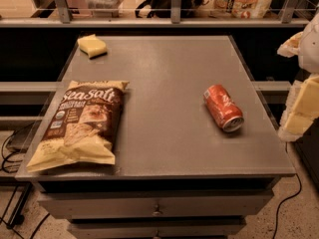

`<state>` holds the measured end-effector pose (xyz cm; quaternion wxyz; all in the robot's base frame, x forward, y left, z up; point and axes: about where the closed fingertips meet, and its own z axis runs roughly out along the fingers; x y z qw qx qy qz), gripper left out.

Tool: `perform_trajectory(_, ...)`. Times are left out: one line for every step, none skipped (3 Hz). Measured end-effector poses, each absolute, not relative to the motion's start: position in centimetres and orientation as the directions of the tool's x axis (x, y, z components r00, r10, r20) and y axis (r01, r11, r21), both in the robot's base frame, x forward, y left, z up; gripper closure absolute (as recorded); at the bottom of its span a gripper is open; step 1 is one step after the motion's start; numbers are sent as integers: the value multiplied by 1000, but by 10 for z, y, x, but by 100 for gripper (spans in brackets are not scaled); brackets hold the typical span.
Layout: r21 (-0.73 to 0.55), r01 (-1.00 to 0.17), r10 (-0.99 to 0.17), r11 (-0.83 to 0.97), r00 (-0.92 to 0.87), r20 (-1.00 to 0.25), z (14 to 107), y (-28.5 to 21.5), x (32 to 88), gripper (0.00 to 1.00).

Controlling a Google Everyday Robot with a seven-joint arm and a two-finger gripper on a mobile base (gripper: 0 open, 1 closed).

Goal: Move brown chip bag near sponge

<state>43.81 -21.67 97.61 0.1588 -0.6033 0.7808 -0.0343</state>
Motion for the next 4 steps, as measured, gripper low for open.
perform_trajectory(-245, -931, -953, 270, -222, -207, 976, -217, 438, 0)
perform_trajectory(-243, -931, -945, 272, -212, -248, 975, -212, 444, 0)
perform_trajectory(-216, -936, -913, 277, -186, -364, 969, -193, 455, 0)
perform_trajectory(-167, -949, -834, 267, -141, -533, 969, -137, 459, 0)
